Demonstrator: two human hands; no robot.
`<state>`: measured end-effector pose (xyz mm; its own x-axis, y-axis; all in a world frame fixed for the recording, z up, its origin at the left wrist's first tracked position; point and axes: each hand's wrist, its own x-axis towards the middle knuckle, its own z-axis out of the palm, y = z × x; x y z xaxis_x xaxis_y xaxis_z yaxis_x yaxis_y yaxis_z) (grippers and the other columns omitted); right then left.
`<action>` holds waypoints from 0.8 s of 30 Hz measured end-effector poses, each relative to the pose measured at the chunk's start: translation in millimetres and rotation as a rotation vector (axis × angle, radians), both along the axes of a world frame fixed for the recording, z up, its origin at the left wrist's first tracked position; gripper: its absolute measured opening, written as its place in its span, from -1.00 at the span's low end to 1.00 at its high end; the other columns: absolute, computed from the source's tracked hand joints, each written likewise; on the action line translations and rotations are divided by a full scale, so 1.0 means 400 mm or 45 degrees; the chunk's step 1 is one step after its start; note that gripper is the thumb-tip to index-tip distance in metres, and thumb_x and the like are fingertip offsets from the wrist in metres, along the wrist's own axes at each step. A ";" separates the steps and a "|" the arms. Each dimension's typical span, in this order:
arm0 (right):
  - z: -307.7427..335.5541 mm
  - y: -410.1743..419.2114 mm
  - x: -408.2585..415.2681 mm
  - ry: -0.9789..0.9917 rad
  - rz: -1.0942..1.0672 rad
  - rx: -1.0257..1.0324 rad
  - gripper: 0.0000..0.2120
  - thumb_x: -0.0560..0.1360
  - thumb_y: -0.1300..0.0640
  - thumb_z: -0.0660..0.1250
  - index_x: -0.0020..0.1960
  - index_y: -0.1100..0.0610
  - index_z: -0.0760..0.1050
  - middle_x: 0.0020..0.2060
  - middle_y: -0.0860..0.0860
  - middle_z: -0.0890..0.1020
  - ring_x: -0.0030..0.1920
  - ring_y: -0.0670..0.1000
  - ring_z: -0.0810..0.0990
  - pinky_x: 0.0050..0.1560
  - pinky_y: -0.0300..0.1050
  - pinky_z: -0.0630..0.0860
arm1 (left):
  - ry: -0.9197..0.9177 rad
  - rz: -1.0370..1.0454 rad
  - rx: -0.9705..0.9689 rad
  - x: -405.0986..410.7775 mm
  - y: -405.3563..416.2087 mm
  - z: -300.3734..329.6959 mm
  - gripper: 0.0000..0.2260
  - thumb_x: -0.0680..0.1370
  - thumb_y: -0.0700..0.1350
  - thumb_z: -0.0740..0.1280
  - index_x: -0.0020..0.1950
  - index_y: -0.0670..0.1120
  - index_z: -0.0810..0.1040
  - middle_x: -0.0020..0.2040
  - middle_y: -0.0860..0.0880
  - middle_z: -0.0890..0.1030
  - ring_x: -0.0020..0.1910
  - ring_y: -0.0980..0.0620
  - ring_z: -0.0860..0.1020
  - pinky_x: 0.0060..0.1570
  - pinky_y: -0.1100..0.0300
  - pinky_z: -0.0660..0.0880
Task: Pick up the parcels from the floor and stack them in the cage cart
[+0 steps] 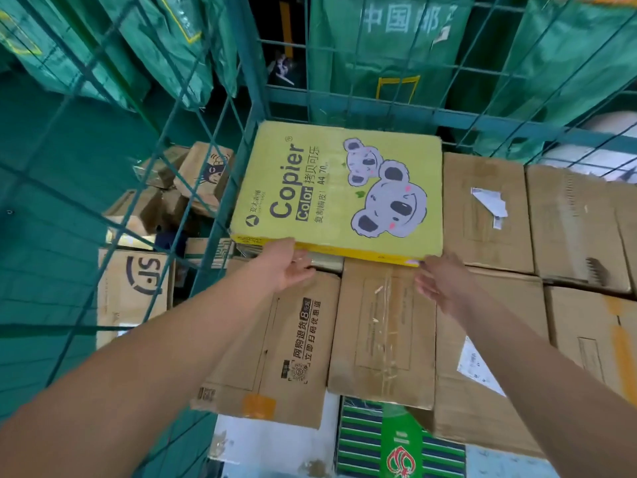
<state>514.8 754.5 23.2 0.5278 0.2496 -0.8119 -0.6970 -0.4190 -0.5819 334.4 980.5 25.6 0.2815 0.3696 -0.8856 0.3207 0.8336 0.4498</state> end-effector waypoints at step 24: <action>0.169 -0.055 -0.232 -0.129 -0.007 0.283 -0.50 0.66 0.10 0.28 0.56 -0.03 0.26 0.25 0.09 0.57 0.09 0.11 0.61 0.07 -0.04 0.56 | -0.198 -0.688 0.307 -0.095 -0.151 0.192 -0.76 0.65 -0.05 0.38 0.31 0.03 0.54 0.28 0.00 0.61 0.20 0.01 0.62 0.22 0.06 0.59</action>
